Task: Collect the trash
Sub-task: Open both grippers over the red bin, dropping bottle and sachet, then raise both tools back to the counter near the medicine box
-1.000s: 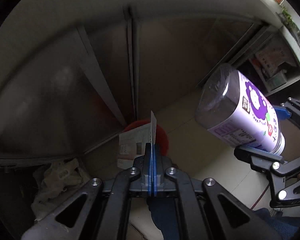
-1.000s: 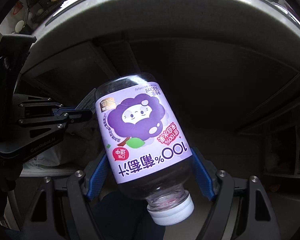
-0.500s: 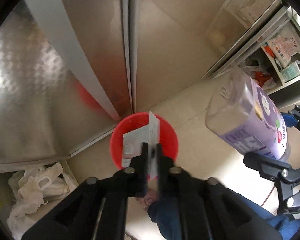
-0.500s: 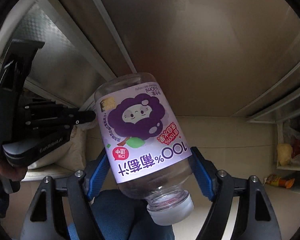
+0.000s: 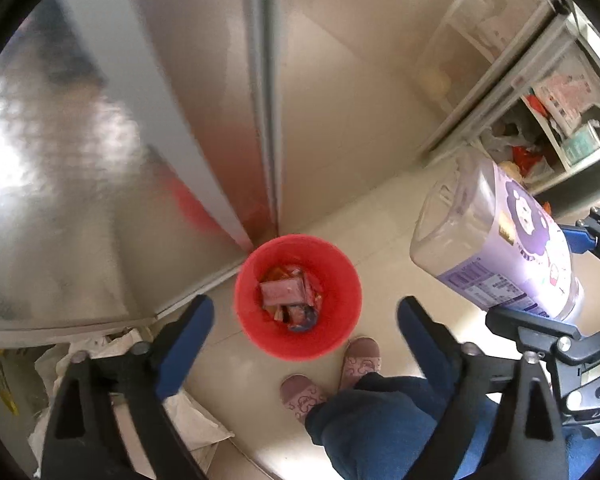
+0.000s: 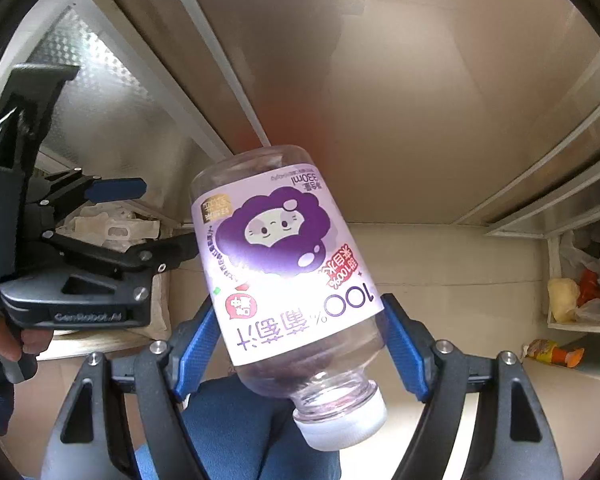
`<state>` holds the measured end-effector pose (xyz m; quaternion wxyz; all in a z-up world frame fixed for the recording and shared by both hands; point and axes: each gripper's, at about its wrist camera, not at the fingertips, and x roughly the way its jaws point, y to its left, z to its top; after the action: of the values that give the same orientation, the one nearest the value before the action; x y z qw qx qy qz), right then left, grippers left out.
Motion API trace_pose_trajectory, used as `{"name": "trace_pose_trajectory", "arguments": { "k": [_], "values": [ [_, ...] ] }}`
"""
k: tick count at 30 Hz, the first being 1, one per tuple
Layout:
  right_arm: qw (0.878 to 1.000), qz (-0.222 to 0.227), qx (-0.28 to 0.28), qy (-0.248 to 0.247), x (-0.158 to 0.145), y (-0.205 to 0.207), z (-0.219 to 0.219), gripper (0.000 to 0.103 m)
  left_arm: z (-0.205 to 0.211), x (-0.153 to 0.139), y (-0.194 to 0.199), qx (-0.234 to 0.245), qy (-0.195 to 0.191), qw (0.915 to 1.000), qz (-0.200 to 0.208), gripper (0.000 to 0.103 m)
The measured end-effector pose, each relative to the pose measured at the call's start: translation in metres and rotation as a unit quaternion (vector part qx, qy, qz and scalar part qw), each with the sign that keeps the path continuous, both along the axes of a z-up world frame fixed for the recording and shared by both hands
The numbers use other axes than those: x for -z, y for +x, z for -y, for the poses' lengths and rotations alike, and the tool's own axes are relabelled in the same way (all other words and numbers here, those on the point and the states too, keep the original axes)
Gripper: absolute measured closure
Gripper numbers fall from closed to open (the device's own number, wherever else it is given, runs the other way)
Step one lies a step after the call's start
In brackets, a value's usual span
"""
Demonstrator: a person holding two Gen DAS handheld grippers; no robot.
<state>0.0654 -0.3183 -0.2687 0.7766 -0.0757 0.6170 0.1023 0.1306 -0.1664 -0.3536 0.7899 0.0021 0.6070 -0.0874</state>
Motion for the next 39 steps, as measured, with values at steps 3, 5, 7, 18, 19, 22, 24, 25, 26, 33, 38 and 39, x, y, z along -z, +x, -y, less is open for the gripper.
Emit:
{"name": "trace_pose_trajectory", "arguments": {
  "k": [3, 5, 7, 18, 19, 22, 24, 25, 26, 33, 38, 39],
  "values": [
    [1.000, -0.002, -0.012, 0.003, -0.002, 0.002, 0.005, 0.027, -0.011, -0.004, -0.006, -0.021, 0.001, 0.9997, 0.009, 0.000],
    [1.000, -0.003, -0.021, 0.005, 0.002, 0.007, 0.003, 0.027, -0.021, -0.003, -0.008, -0.033, 0.009, 0.9994, 0.006, 0.000],
    [0.999, -0.005, -0.034, 0.003, 0.015, 0.017, -0.003, 0.027, -0.030, 0.000, -0.010, -0.044, 0.013, 0.9989, 0.005, 0.000],
    [0.996, -0.035, -0.085, -0.005, 0.079, 0.036, -0.035, 0.021, -0.068, 0.028, -0.025, -0.097, 0.026, 0.9949, -0.011, 0.000],
    [0.996, -0.030, -0.086, -0.014, 0.082, 0.036, -0.037, 0.008, -0.069, 0.027, -0.028, -0.095, 0.028, 0.9950, -0.012, 0.000],
    [0.995, -0.018, -0.091, -0.022, 0.077, 0.033, -0.039, 0.001, -0.067, 0.023, -0.035, -0.087, 0.034, 0.9955, -0.017, 0.000],
    [0.995, -0.014, -0.091, -0.029, 0.070, 0.031, -0.039, 0.001, -0.066, 0.015, -0.038, -0.088, 0.032, 0.9955, -0.018, 0.000],
    [0.995, -0.013, -0.090, -0.032, 0.066, 0.033, -0.039, 0.001, -0.066, 0.008, -0.040, -0.089, 0.030, 0.9954, -0.016, 0.000],
    [0.995, -0.012, -0.089, -0.031, 0.059, 0.031, -0.038, 0.001, -0.068, 0.000, -0.041, -0.092, 0.027, 0.9953, -0.014, 0.000],
    [0.997, 0.010, -0.077, -0.024, -0.021, 0.015, -0.048, 0.001, -0.073, -0.084, -0.053, -0.092, 0.021, 0.9955, 0.004, 0.000],
    [0.996, 0.038, -0.077, -0.012, -0.087, 0.008, -0.056, 0.001, -0.075, -0.158, -0.057, -0.103, 0.030, 0.9939, 0.028, 0.000],
    [0.996, 0.042, -0.077, -0.009, -0.098, 0.008, -0.058, 0.001, -0.077, -0.173, -0.058, -0.107, 0.032, 0.9932, 0.035, 0.000]
  ]
}}
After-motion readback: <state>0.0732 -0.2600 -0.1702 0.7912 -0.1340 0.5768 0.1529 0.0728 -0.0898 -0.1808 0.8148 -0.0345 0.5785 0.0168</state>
